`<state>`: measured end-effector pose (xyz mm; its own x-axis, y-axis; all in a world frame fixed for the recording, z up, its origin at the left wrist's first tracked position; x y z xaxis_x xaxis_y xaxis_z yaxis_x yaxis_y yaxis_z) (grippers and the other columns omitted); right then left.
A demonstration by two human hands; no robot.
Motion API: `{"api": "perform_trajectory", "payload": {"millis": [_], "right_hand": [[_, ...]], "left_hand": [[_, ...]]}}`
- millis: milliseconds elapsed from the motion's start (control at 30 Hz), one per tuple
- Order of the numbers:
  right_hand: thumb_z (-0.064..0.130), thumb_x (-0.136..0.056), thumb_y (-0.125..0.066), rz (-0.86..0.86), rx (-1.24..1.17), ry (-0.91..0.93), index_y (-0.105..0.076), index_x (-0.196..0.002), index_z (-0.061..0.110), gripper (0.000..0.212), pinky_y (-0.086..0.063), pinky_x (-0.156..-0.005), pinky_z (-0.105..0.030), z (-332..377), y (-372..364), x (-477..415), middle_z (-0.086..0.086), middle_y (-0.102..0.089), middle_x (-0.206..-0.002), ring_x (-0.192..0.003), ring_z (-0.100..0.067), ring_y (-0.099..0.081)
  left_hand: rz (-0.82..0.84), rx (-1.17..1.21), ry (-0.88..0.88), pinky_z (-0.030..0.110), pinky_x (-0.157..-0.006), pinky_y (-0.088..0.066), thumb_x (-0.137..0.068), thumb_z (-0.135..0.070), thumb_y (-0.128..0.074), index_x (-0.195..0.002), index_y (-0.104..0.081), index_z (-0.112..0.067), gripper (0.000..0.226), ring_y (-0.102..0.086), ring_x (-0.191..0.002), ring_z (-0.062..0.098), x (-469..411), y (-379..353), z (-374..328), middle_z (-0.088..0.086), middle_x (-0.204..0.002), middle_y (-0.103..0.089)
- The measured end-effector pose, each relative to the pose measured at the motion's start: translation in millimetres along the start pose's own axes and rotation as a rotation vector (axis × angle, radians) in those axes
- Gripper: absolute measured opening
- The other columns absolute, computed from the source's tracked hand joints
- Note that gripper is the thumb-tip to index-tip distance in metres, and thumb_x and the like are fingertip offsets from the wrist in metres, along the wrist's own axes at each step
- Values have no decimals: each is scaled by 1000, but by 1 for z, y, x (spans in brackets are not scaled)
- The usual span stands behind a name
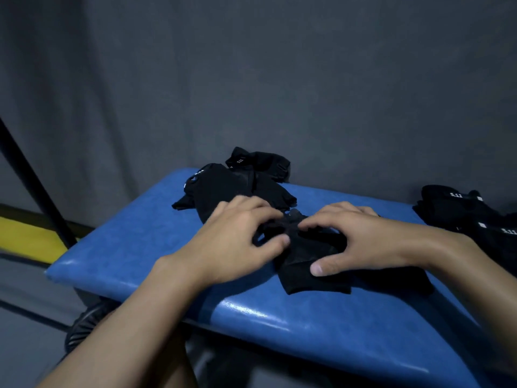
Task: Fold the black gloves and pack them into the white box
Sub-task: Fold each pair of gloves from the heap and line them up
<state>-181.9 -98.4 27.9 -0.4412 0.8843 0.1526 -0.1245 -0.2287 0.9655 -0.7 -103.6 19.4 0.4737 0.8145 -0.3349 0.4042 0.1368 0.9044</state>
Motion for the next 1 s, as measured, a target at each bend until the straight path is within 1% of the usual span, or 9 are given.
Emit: {"api": "perform_trajectory", "payload": {"millis": [133, 233, 333, 433, 567, 700, 833, 900, 1000], "right_hand": [[75, -71, -59, -156, -112, 73, -51, -127, 48, 62, -27, -112, -40, 23, 16, -27, 25, -53, -119, -124, -2, -37], [81, -64, -48, -239, -246, 107, -54, -126, 46, 72, -32, -113, -41, 40, 20, -60, 22, -55, -125, -126, -2, -42], [81, -60, -47, -195, -301, 88, -52, -126, 49, 74, -30, -115, -44, 46, 12, -94, 20, -54, -133, -134, -6, -39], [77, -62, -52, -173, -303, 54, -55, -123, 50, 67, -27, -115, -45, 49, 7, -115, 21, -58, -128, -132, -7, -42], [55, -86, -61, -211, -262, -11, -59, -121, 43, 37, -17, -112, -38, 50, 8, -118, 16, -63, -118, -119, -11, -51], [53, -88, -61, -207, -270, -29, -60, -122, 44, 36, -20, -111, -40, 48, 7, -115, 14, -60, -125, -116, -11, -50], [49, -86, -65, -219, -346, -7, -62, -123, 36, 40, -33, -111, -45, 49, 5, -114, 10, -50, -132, -95, -10, -46], [40, -87, -68, -234, -399, 47, -63, -125, 25, 41, -39, -104, -36, 54, 8, -110, 12, -49, -131, -86, -2, -49], [28, -89, -69, -294, -448, 122, -66, -124, 15, 37, -39, -98, -21, 63, 16, -102, 10, -52, -125, -105, -1, -54]], "left_hand": [[-146, -142, 199, 36, -102, -28, -91, -52, -46, -131, -55, -34, 44, -37, -127, 19, 0, 17, 31, -9, -133, -47], [-78, -169, 367, 41, -110, -23, -93, -50, -47, -138, -45, -35, 48, -27, -139, 22, 4, 18, 60, -2, -148, -35], [21, -131, 454, 43, -112, -24, -94, -52, -45, -144, -37, -39, 52, -28, -141, 25, 8, 15, 77, 2, -154, -30], [24, -59, 463, 41, -110, -33, -94, -48, -48, -143, -40, -36, 51, -38, -134, 28, 10, 14, 80, 5, -151, -34], [0, 53, 468, 41, -106, -40, -94, -44, -52, -140, -45, -30, 49, -44, -129, 26, 9, 15, 80, 1, -148, -31], [7, 42, 447, 42, -108, -39, -94, -43, -52, -142, -44, -29, 50, -43, -131, 26, 9, 14, 79, 2, -148, -32], [-5, 37, 438, 42, -110, -37, -94, -43, -52, -144, -42, -29, 52, -40, -134, 25, 8, 14, 78, 2, -151, -29], [-19, 17, 441, 41, -111, -34, -95, -44, -51, -144, -41, -29, 52, -37, -135, 26, 9, 15, 79, 2, -153, -29], [-101, -46, 419, 42, -108, -32, -96, -47, -46, -143, -40, -33, 49, -36, -133, 25, 11, 25, 74, -1, -150, -34]]}}
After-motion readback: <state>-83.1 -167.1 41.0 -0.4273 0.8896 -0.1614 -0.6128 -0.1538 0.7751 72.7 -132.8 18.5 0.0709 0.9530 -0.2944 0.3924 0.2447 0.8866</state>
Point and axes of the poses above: each hand's wrist, its own x-axis away from the middle knuckle, its own y-axis out of the back of the hand, z = x × y, the point moved 6 cm from there along -x, towards the middle knuckle
